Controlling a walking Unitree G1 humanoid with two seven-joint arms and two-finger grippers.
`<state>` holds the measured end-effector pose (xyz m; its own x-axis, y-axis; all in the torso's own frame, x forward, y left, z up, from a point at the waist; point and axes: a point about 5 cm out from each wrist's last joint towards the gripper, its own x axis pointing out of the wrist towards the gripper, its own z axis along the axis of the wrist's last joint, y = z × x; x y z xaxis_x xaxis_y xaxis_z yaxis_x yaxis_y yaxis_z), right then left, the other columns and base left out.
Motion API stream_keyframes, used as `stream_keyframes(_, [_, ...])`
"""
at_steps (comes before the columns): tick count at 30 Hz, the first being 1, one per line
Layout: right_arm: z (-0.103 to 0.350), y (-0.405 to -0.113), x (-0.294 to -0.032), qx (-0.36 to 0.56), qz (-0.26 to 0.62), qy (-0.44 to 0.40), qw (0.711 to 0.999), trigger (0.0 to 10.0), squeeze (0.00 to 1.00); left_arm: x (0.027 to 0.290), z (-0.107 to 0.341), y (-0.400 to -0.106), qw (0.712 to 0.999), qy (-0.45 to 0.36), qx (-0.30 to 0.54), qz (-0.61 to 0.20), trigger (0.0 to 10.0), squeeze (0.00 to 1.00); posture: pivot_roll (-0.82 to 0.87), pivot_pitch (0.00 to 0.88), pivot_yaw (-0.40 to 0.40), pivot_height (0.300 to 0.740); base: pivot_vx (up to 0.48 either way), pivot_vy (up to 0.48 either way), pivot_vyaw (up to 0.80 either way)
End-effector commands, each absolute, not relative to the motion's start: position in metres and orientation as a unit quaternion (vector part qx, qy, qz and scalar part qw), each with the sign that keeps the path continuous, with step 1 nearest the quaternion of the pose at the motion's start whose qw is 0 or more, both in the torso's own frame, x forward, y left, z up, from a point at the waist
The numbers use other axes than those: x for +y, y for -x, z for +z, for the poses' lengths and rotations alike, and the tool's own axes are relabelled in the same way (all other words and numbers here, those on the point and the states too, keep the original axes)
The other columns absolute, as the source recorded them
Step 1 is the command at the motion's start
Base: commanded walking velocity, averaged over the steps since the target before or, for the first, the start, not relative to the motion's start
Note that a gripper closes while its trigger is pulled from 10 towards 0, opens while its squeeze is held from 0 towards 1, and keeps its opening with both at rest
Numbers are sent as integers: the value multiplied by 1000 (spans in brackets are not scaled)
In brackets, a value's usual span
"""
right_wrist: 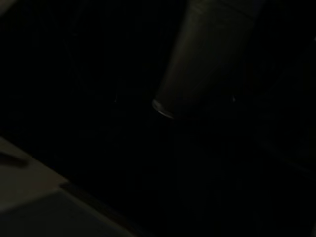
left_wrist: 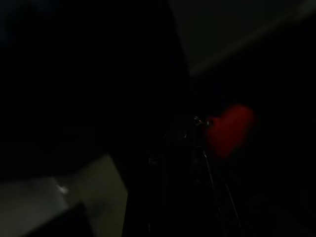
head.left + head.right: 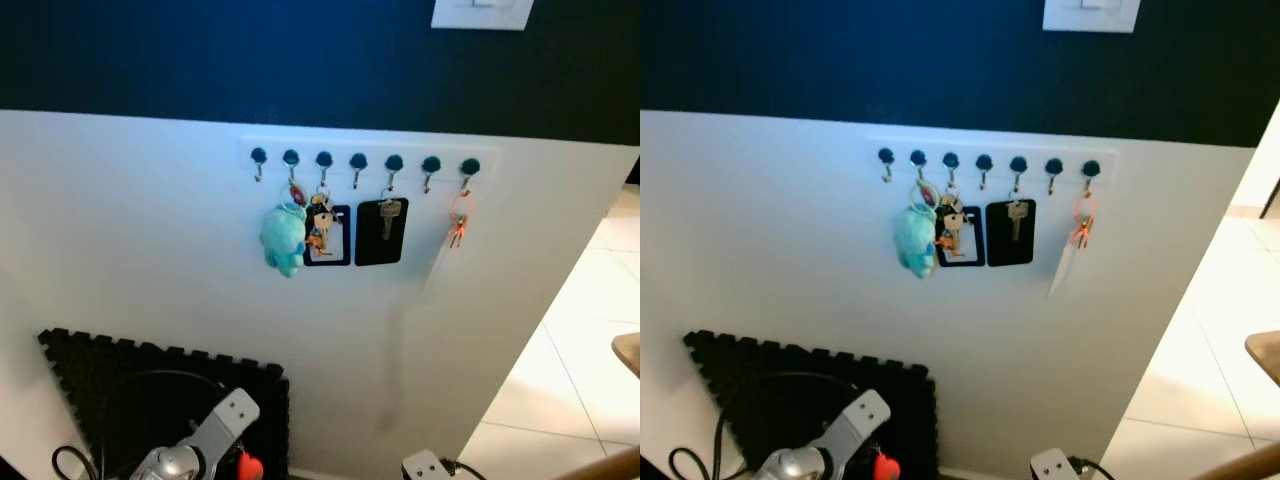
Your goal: Hang keys on a hook
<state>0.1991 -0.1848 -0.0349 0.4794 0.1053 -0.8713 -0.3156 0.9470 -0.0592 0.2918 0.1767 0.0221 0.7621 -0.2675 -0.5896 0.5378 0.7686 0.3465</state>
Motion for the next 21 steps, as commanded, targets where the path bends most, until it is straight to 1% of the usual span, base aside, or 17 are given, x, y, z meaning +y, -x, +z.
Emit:
stream_keyframes(1, [-43, -191, -188, 504, 113, 110, 849, 10000, 0, 174, 32, -299, 919, -259, 210, -209, 10000, 0, 61, 105, 16, 740, 0, 0, 0])
stream_keyframes(2, [-49, -188, -190, 504, 105, 111, 850, 10000, 0, 171, 45, -304, 936, -250, 156, -192, 10000, 0, 61, 105, 16, 740, 0, 0, 0])
stream_keyframes(3, [-55, -183, -193, 506, 99, 113, 849, 10000, 0, 169, 61, -310, 954, -224, 98, -175, 10000, 0, 63, 107, 12, 740, 0, 0, 0])
stream_keyframes(4, [-63, -176, -196, 513, 90, 115, 846, 10000, 0, 166, 78, -312, 963, -204, 36, -171, 10000, 0, 65, 107, 10, 740, 0, 0, 0])
stream_keyframes(5, [-63, -176, -196, 513, 90, 115, 846, 10000, 0, 166, 78, -312, 963, -204, 36, -171, 10000, 0, 65, 107, 10, 740, 0, 0, 0])
stream_keyframes(7, [-72, -166, -199, 525, 78, 115, 840, 10000, 0, 162, 100, -313, 969, -174, -39, -170, 10000, 0, 65, 107, 10, 740, 0, 0, 0])
stream_keyframes(8, [-72, -166, -199, 525, 78, 115, 840, 10000, 0, 162, 100, -313, 969, -174, -39, -170, 10000, 0, 65, 107, 10, 740, 0, 0, 0])
stream_keyframes(10, [-79, -156, -200, 537, 67, 108, 834, 10000, 0, 161, 116, -310, 971, -141, -100, -167, 10000, 0, 67, 110, 10, 740, 0, 0, 0])
stream_keyframes(11, [-83, -151, -201, 543, 61, 106, 831, 10000, 0, 160, 123, -308, 968, -140, -131, -165, 10000, 0, 67, 111, 11, 740, 0, 0, 0])
stream_keyframes(13, [-87, -144, -202, 549, 55, 105, 828, 10000, 0, 159, 130, -305, 962, -142, -164, -163, 10000, 0, 67, 110, 10, 740, 0, 0, 0])
stream_keyframes(16, [-88, -141, -204, 552, 52, 107, 826, 10000, 0, 158, 131, -304, 961, -139, -172, -165, 10000, 0, 68, 110, 10, 740, 0, 0, 0])
stream_keyframes(17, [-90, -138, -205, 556, 49, 108, 823, 10000, 0, 156, 135, -302, 953, -164, -190, -172, 10000, 0, 68, 110, 9, 740, 0, 0, 0])
stream_keyframes(19, [-94, -131, -208, 562, 45, 110, 818, 10000, 0, 150, 140, -297, 924, -240, -231, -189, 10000, 0, 71, 110, 8, 740, 0, 0, 0])
stream_keyframes(20, [-96, -129, -208, 564, 45, 111, 817, 10000, 0, 149, 141, -295, 912, -265, -245, -194, 10000, 0, 71, 110, 8, 740, 0, 0, 0])
stream_keyframes(21, [-96, -129, -208, 564, 45, 111, 817, 10000, 0, 149, 141, -295, 912, -265, -245, -194, 10000, 0, 71, 110, 8, 740, 0, 0, 0])
